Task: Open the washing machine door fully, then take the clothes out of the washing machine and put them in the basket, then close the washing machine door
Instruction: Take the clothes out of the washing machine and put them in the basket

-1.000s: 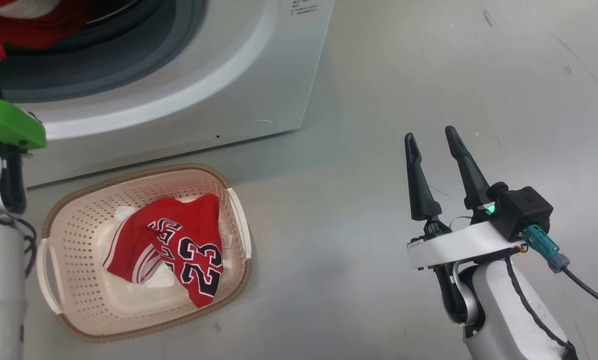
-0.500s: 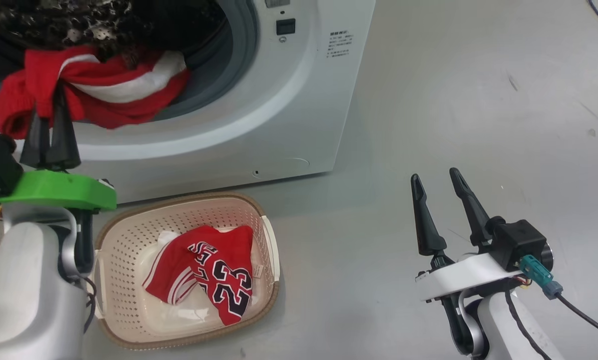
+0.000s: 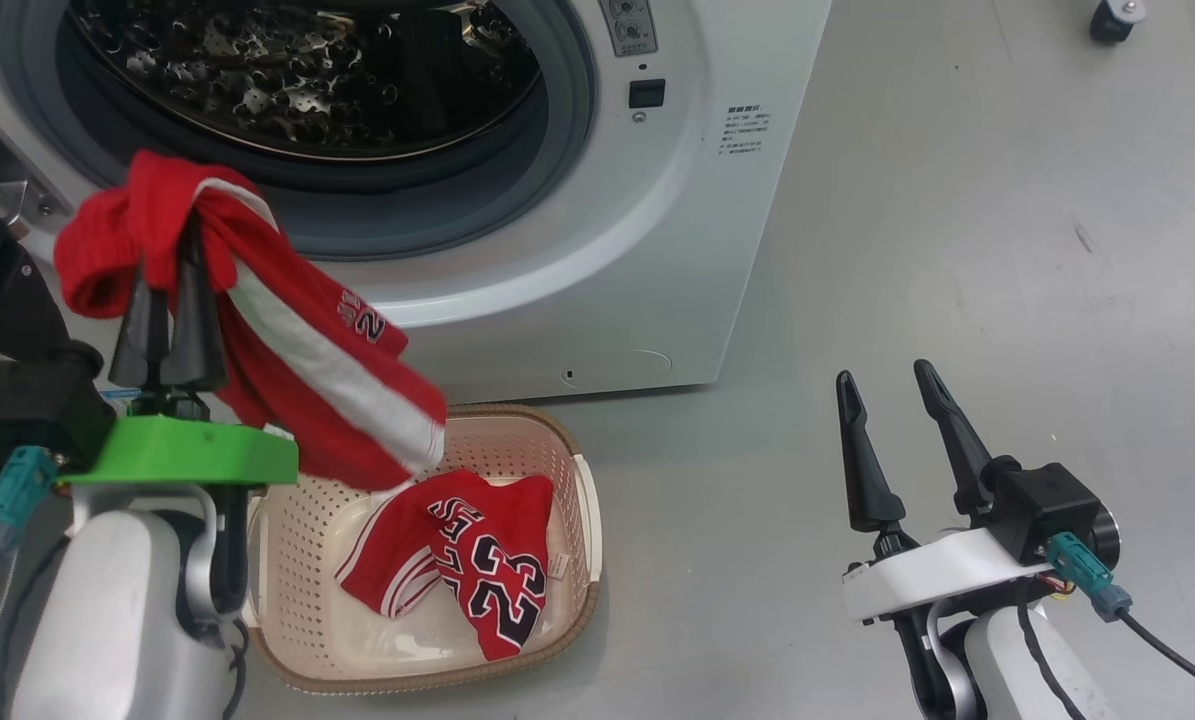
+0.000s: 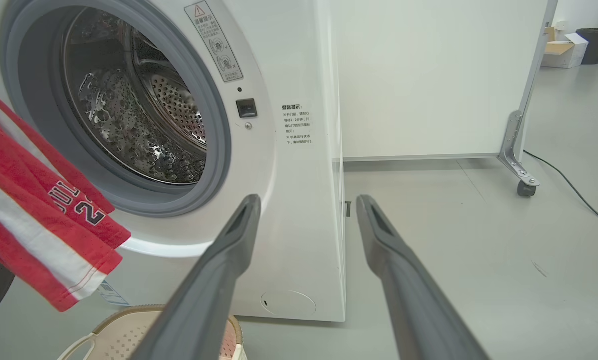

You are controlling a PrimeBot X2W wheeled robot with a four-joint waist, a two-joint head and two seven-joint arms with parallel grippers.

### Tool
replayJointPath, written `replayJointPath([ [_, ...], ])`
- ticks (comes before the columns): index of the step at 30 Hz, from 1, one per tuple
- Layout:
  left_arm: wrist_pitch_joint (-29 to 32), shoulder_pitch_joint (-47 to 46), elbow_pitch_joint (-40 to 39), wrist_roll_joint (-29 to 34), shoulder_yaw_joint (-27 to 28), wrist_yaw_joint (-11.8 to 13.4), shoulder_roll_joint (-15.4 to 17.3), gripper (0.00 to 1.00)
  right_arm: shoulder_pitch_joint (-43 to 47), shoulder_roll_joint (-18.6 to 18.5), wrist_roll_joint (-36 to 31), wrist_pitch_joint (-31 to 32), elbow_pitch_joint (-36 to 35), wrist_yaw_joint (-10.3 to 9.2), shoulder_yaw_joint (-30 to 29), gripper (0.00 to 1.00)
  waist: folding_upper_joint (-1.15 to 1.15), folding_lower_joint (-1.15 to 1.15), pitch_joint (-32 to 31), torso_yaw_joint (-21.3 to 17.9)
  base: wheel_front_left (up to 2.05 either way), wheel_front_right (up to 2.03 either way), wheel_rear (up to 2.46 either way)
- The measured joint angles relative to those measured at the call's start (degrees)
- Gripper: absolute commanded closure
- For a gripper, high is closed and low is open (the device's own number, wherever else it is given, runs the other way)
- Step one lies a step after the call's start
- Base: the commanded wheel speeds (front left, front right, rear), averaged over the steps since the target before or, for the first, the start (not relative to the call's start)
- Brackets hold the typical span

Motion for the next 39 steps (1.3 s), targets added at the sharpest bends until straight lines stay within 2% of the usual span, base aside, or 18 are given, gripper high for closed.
replayJointPath([
  [7,2.1,5.98,0.25,-0.45,-1.57,0.93,-1.09,1.0,-0.02,0.0,-0.03,0.0,-0.42,1.0,1.16,0.0,0.0,0.0,1.05,-0.05,0.0,0.0,0.0],
  [17,3.63,10.13,4.0,-0.88,-3.81,1.01,-1.67,1.0,-0.04,-0.01,-0.03,0.0,-0.75,1.23,1.65,0.0,0.0,0.0,2.53,-1.43,0.0,0.0,0.0],
  [28,4.68,11.01,8.51,-1.29,-6.34,0.91,-2.25,1.0,-0.25,-0.01,0.01,0.0,-1.81,1.22,2.15,0.0,0.0,0.0,4.79,-2.78,0.0,0.0,0.0],
  [39,7.75,8.68,16.56,-1.32,-7.22,0.9,-2.41,1.0,-1.65,-0.01,0.19,0.0,-3.89,0.98,3.52,0.0,0.0,0.0,9.75,-3.95,0.0,0.0,0.0],
])
